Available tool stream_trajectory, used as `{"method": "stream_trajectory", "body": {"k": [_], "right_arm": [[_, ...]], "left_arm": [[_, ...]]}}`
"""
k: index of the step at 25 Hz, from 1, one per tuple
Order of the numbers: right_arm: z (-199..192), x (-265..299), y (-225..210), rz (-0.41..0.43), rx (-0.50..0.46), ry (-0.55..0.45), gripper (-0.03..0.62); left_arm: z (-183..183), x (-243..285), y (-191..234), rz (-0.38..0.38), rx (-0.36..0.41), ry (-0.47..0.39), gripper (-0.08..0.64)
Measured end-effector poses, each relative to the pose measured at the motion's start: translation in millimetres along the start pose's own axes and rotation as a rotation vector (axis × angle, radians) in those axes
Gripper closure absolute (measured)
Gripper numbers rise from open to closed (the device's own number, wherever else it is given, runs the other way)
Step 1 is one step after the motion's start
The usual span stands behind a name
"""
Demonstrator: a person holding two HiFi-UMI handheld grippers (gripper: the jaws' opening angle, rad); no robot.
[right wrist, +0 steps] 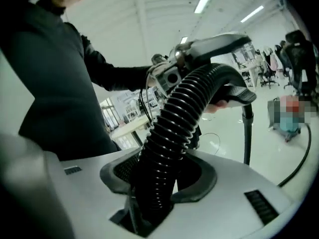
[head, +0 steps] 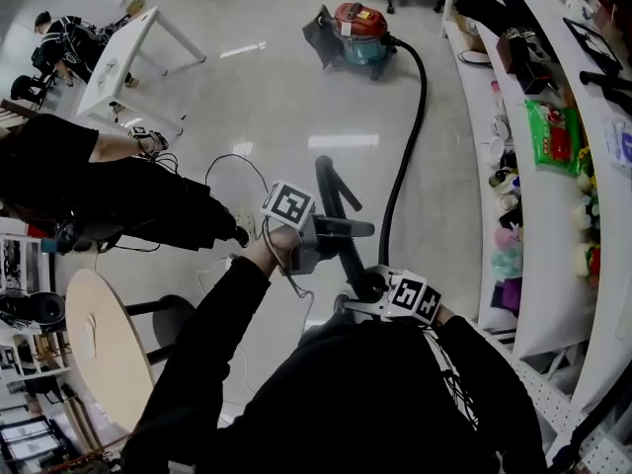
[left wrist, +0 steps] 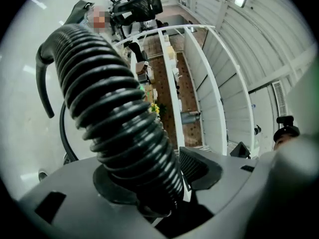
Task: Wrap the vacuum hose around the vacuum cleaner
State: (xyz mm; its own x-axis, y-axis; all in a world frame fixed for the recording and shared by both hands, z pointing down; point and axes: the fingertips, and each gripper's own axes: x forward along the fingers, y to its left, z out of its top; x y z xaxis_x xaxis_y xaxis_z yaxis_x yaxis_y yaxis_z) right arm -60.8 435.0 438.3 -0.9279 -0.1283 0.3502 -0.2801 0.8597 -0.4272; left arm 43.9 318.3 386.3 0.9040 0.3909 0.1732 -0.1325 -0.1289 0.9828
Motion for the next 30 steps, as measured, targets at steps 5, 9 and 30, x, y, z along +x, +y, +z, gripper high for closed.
{"method": "stream_trajectory", "body": {"k": [5,9,30], "right_arm": [[9.0,-54.2,-6.4,0.153,0.15,-0.123,0.427],[15.4,-78.3,-29.5,0.159,0.282,-0.187,0.428],[167.8,-114.5,-282.9,-0.12,0.957,-0.905,0.428]], "left_arm": [[8.6,-25.7,1.6,-0.117,-0.098,-0.07,0.288],[-8.3,-31.7,27.3,0.068,0.125,-0.092,0.288],[39.2,20.3,108.8,0.544,0.994,0.118,0.411]]}}
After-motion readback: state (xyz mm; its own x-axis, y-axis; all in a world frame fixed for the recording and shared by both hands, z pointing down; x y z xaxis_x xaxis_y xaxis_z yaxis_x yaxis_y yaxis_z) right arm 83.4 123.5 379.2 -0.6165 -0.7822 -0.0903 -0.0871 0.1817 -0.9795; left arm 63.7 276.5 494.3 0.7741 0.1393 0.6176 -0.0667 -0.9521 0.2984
